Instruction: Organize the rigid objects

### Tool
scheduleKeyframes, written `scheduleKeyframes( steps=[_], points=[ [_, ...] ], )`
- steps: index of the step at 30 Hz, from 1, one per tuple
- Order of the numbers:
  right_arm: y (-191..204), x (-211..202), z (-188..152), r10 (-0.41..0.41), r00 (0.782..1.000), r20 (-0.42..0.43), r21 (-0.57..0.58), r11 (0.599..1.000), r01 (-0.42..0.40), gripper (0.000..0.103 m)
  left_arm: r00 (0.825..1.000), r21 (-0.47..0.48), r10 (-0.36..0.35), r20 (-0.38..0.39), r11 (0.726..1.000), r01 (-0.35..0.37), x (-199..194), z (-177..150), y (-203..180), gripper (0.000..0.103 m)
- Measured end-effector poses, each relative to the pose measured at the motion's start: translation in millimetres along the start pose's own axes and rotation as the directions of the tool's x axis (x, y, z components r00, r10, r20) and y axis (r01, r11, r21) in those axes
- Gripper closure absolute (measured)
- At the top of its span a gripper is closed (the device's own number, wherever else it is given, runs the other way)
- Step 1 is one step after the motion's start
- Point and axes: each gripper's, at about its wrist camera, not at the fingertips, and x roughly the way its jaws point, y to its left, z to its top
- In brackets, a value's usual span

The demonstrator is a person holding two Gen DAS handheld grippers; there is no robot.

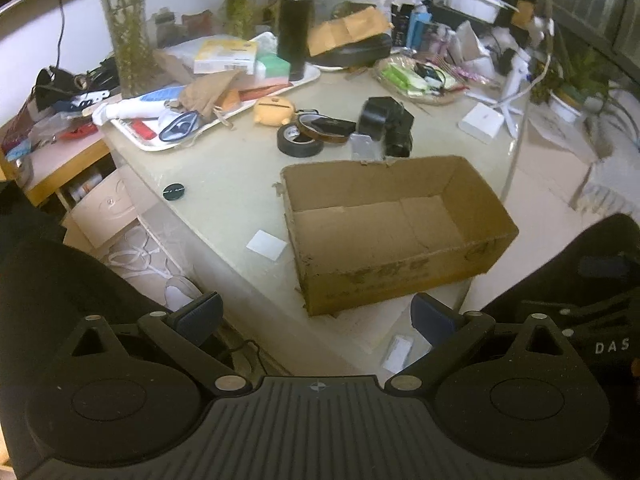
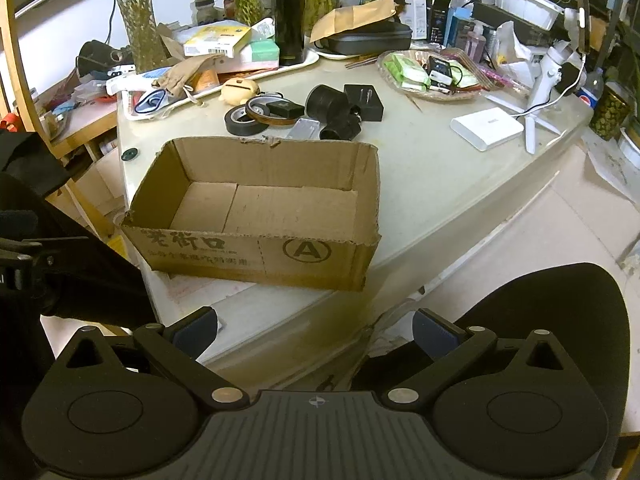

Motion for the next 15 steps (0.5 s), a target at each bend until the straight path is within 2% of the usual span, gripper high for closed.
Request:
scheduleKeyframes(
  steps=[4, 10, 15],
  points=[
    [-1, 2, 3, -0.002, 1.000, -0.003, -0.002, 1.000, 0.002, 0.000, 0.999, 0.040, 0.015, -0.028, 0.999, -0.014, 4, 0, -7, 0.001],
    [-4, 7, 8, -0.004, 1.000, -0.006, -0.008, 1.000, 0.004, 0.000, 0.997, 0.047, 0.025, -0.075, 0.999, -0.022, 9, 3, -11, 0.001],
    [-7, 11, 12, -0.005, 1.000, -0.010, -0.003, 1.000, 0.005, 0.000, 0.996, 0.060, 0.050, -0.070, 0.997, -0.045, 10, 6, -13, 0.001]
  ],
)
